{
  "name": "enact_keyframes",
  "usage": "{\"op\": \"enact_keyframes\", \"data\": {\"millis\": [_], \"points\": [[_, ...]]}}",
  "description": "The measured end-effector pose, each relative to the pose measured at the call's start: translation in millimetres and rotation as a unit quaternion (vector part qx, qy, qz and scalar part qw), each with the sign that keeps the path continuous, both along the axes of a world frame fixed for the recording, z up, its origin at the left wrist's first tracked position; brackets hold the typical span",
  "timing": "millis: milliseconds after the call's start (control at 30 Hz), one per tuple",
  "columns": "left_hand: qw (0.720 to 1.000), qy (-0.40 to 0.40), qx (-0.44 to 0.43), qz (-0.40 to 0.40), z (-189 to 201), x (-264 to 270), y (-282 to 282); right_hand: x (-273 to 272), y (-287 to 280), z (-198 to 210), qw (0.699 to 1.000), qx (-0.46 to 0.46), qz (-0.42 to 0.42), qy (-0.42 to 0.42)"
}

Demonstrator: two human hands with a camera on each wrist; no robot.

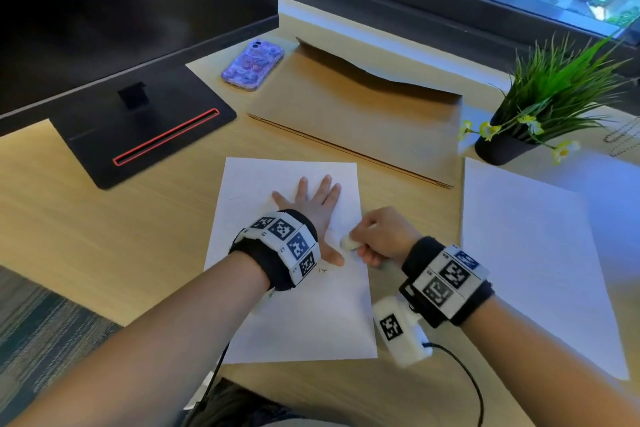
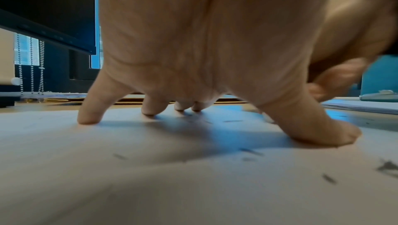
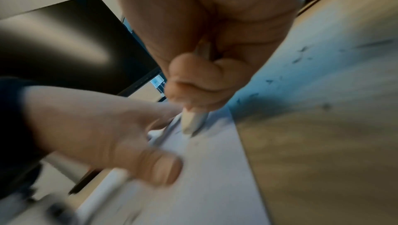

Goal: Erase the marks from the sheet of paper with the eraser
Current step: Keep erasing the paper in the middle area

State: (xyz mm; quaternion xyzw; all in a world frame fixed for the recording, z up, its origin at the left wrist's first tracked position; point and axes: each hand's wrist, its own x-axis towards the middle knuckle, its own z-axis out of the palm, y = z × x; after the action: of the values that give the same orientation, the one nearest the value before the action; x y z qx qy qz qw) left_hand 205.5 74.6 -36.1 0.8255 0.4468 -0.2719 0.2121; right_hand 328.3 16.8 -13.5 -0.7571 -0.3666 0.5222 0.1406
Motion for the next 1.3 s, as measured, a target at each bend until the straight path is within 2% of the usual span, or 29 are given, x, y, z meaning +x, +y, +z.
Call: {"op": "enact_keyframes", "data": {"millis": [100,233,333,467,700,767,867,933,1000,1100,1167,1300], "points": [[1.000,-0.001,-0.004,-0.001,-1,0,1,5,17,0,0.999,0.002,-0.034,0.003],[1.000,-0.007,-0.007,0.002,0,-1,0,8,46,-2,0.992,0.050,-0.116,-0.016],[1.000,-0.003,-0.002,-0.001,0,-1,0,4,30,1,0.997,0.032,-0.072,-0.027],[1.000,0.003,0.003,-0.002,1,0,-1,-1,-2,5,0.999,-0.019,0.011,0.027],[1.000,-0.004,0.002,-0.005,-1,0,0,3,20,0,0.994,0.070,-0.088,0.009],[1.000,-0.004,0.004,-0.007,-1,0,0,2,9,0,0.996,0.057,-0.066,0.008],[1.000,0.000,0.005,-0.005,0,2,0,3,-13,1,0.999,0.006,0.031,-0.014],[1.000,0.005,0.007,-0.006,-1,3,-1,5,-15,4,0.998,-0.016,0.064,-0.011],[1.000,0.007,0.007,-0.008,-1,3,-1,7,-5,5,0.999,-0.011,0.034,0.001],[1.000,0.001,0.002,-0.008,-1,2,0,10,16,1,0.997,0.042,-0.066,-0.002],[1.000,0.000,-0.002,-0.007,0,2,0,9,14,-1,0.994,0.055,-0.090,-0.002],[1.000,0.004,-0.006,-0.005,1,4,1,6,-17,1,1.000,-0.008,0.012,-0.008]]}}
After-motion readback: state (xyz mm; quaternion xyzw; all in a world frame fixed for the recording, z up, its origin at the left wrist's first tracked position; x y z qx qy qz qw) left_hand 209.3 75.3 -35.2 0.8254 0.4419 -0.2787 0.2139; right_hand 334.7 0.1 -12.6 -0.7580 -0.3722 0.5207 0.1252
